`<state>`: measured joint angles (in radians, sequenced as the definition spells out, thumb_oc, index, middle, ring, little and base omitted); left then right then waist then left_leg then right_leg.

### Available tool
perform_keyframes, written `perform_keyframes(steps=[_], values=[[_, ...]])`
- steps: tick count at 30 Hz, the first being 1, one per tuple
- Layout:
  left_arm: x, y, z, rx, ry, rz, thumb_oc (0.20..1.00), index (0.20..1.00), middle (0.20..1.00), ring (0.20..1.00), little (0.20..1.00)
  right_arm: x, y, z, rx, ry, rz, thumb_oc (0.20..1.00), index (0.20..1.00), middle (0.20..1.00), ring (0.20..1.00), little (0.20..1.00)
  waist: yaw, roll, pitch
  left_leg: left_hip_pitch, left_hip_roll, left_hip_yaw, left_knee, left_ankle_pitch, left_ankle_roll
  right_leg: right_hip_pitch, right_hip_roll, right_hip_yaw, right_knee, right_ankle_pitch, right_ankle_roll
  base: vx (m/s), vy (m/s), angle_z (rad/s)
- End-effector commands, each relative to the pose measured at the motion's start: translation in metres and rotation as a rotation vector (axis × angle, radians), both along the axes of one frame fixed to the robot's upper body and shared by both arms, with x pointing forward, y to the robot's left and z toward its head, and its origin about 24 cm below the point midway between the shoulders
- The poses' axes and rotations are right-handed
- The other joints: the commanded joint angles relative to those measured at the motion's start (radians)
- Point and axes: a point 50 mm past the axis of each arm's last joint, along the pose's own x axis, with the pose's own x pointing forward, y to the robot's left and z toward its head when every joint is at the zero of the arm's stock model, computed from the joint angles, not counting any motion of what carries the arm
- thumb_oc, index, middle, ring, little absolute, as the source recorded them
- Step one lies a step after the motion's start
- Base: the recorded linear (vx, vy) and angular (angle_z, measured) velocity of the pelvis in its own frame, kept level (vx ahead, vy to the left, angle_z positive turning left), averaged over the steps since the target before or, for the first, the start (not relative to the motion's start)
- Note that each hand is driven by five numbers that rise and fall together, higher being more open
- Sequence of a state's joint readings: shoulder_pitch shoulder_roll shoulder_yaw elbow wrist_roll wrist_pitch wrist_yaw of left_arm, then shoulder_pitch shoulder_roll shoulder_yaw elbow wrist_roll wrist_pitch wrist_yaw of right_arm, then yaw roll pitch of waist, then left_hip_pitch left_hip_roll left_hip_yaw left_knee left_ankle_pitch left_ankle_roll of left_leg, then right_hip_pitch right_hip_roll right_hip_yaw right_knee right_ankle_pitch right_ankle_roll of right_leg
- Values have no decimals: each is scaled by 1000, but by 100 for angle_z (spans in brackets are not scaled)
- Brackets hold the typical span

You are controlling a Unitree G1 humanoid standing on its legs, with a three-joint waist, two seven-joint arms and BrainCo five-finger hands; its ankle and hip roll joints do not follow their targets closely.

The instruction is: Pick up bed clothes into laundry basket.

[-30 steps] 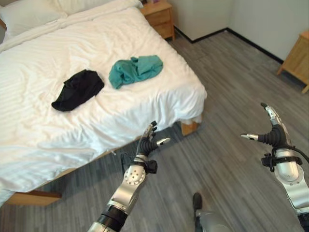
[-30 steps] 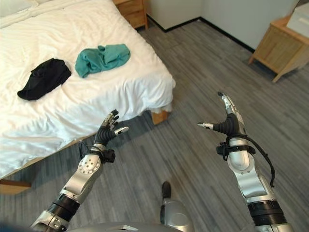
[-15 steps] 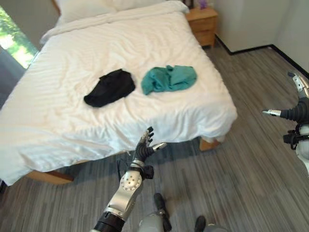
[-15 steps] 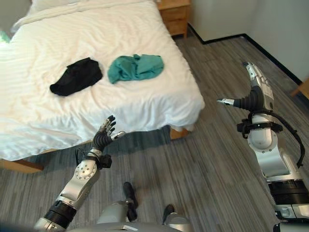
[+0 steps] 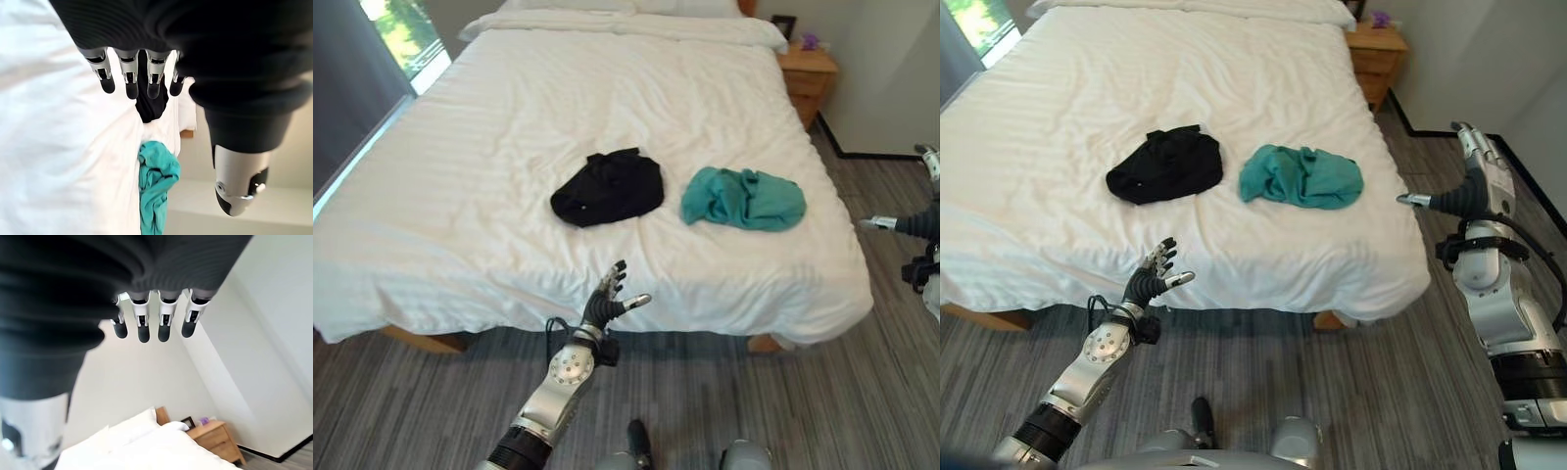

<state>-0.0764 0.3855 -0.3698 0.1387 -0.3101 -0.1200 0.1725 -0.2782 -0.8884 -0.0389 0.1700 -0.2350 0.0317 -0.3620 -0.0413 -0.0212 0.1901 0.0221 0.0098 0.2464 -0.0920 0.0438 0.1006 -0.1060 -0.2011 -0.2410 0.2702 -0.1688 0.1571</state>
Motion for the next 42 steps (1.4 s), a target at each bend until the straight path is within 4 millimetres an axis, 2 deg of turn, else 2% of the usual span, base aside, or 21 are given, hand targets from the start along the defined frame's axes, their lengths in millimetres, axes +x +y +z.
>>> perform_keyframes(steps=[1, 3, 6, 9, 11, 12, 17, 18, 20, 21, 23, 25, 27, 29, 31, 32, 34, 36, 39, 41, 42], values=[[1, -8, 14, -53, -70, -52, 1000, 1000, 1000, 1000, 1000, 3, -14, 38, -10, -141, -90, 1000, 1000, 1000, 1000, 1000, 17, -19, 14, 69, 73, 16, 5, -103, -134, 38, 83, 6, -250, 161, 23, 305, -233, 59], [0, -4, 13, -52, -69, -39, 1000, 1000, 1000, 1000, 1000, -1, -20, 36, -42, -127, -135, 1000, 1000, 1000, 1000, 1000, 13, -23, 11, 76, 79, -9, 5, -113, -145, 19, 85, 28, -304, 199, 28, 256, -196, 80], [-8, -1, 2, -65, -26, -14, 1000, 1000, 1000, 1000, 1000, 6, -31, 18, -18, -41, -186, 1000, 1000, 1000, 1000, 1000, 45, -32, -11, 122, 87, -37, 5, -116, -157, 91, 90, 21, -331, 202, -5, 314, -283, 133], [-19, 0, -10, -107, 37, -6, 1000, 1000, 1000, 1000, 1000, 29, -31, 1, 44, 69, -176, 1000, 1000, 1000, 1000, 1000, 69, -12, -20, 125, 112, -60, 5, -93, -188, 138, 103, -16, -357, 186, -25, 225, -192, 31], [-21, 0, -12, -119, 49, 1, 1000, 1000, 1000, 1000, 1000, 34, -30, -2, 50, 93, -170, 1000, 1000, 1000, 1000, 1000, 67, -4, -19, 120, 118, -67, 5, -85, -196, 140, 105, -27, -357, 179, -31, 163, -128, 10], [-23, 2, -16, -142, 71, 14, 1000, 1000, 1000, 1000, 1000, 40, -31, -7, 50, 145, -175, 1000, 1000, 1000, 1000, 1000, 77, 7, -12, 103, 128, -76, 5, -65, -211, 138, 107, -46, -357, 166, -36, 175, -148, 16], [-26, 3, -21, -173, 92, 32, 1000, 1000, 1000, 1000, 1000, 53, -26, -5, 34, 183, -163, 1000, 1000, 1000, 1000, 1000, 91, 26, 22, 33, 139, -102, 5, -16, -235, 110, 101, -79, -357, 152, -45, 33, -55, 21], [-26, 3, -23, -182, 97, 38, 1000, 1000, 1000, 1000, 1000, 59, -21, 1, 32, 177, -148, 1000, 1000, 1000, 1000, 1000, 97, 38, 39, -10, 143, -110, 5, 6, -242, 86, 93, -96, -357, 146, -47, -18, -18, 25], [-26, 3, -24, -185, 100, 40, 1000, 1000, 1000, 1000, 1000, 61, -19, 0, 37, 181, -145, 1000, 1000, 1000, 1000, 1000, 96, 44, 43, -31, 145, -113, 5, 16, -245, 72, 91, -103, -357, 143, -48, -1, -28, 46], [-26, 4, -26, -187, 104, 48, 1000, 1000, 1000, 1000, 1000, 65, -19, -3, 64, 189, -151, 1000, 1000, 1000, 1000, 1000, 107, 54, 61, -72, 150, -116, 5, 38, -251, 46, 87, -111, -357, 139, -48, 4, -38, 46], [-26, 5, -27, -184, 107, 48, 1000, 1000, 1000, 1000, 1000, 67, -17, -4, 70, 198, -148, 1000, 1000, 1000, 1000, 1000, 108, 58, 63, -81, 152, -118, 5, 39, -255, 39, 89, -115, -357, 135, -50, 12, -33, 22], [-25, 2, -30, -184, 118, 38, 1000, 1000, 1000, 1000, 1000, 70, -15, -17, 116, 237, -149, 1000, 1000, 1000, 1000, 1000, 119, 74, 86, -124, 160, -122, 5, 63, -265, 12, 86, -125, -357, 128, -55, -5, -40, 15], [-24, 1, -30, -182, 118, 32, 1000, 1000, 1000, 1000, 1000, 70, -16, -22, 127, 251, -155, 1000, 1000, 1000, 1000, 1000, 119, 79, 88, -131, 162, -121, 5, 67, -266, 6, 85, -128, -357, 125, -58, -7, -11, 22], [-24, -3, -32, -180, 124, 19, 1000, 1000, 1000, 1000, 1000, 67, -20, -40, 186, 304, -185, 1000, 1000, 1000, 1000, 1000, 122, 94, 95, -143, 165, -117, 5, 76, -270, 2, 84, -134, -357, 117, -62, 3, -7, 22], [-23, -4, -33, -177, 129, 11, 1000, 1000, 1000, 1000, 1000, 66, -23, -50, 202, 357, -197, 200, 200, 200, 200, 200, 124, 106, 95, -137, 169, -117, 5, 82, -279, 7, 89, -134, -357, 109, -67, 40, -27, 7], [-20, -2, -30, -178, 114, 25, 1000, 1000, 1000, 1000, 1000, 64, -20, -62, 212, 396, -185, 200, 200, 200, 200, 200, 121, 119, 96, -120, 176, -117, 5, 104, -288, 20, 96, -130, -357, 101, -73, 43, -36, 7], [-20, -2, -30, -178, 114, 25, 1000, 1000, 1000, 1000, 1000, 64, -20, -62, 212, 396, -185, 200, 200, 200, 200, 200, 121, 119, 97, -119, 177, -117, 5, 104, -289, 22, 97, -130, -357, 101, -73, 22, -25, 5], [-13, 4, -19, -179, 59, 63, 1000, 1000, 1000, 1000, 1000, 50, -7, -102, 308, 446, -142, 200, 200, 200, 200, 200, 109, 132, 96, -72, 181, -125, 5, 133, -295, 73, 108, -118, -357, 83, -83, 42, -51, 2], [-1, 18, 4, -139, -53, 118, 1000, 1000, 1000, 1000, 1000, 25, 2, -139, 344, 507, -95, 200, 200, 200, 200, 200, 86, 129, 86, -27, 176, -138, 27, 139, -299, 114, 110, -108, -357, 75, -88, 16, -61, -5], [10, 27, 28, -94, -165, 156, 1000, 1000, 1000, 1000, 1000, 7, 0, -145, 404, 482, -66, 200, 200, 200, 200, 200, 60, 119, 71, -24, 173, -147, 97, 126, -296, 123, 107, -100, -357, 74, -91, -5, -56, -9], [18, 31, 44, -53, -238, 172, 1000, 1000, 1000, 1000, 1000, 1, 1, -139, 420, 443, -32, 200, 200, 200, 200, 200, 43, 112, 65, -26, 166, -156, 149, 120, -294, 127, 106, -87, -357, 74, -93, 13, -40, -6]])
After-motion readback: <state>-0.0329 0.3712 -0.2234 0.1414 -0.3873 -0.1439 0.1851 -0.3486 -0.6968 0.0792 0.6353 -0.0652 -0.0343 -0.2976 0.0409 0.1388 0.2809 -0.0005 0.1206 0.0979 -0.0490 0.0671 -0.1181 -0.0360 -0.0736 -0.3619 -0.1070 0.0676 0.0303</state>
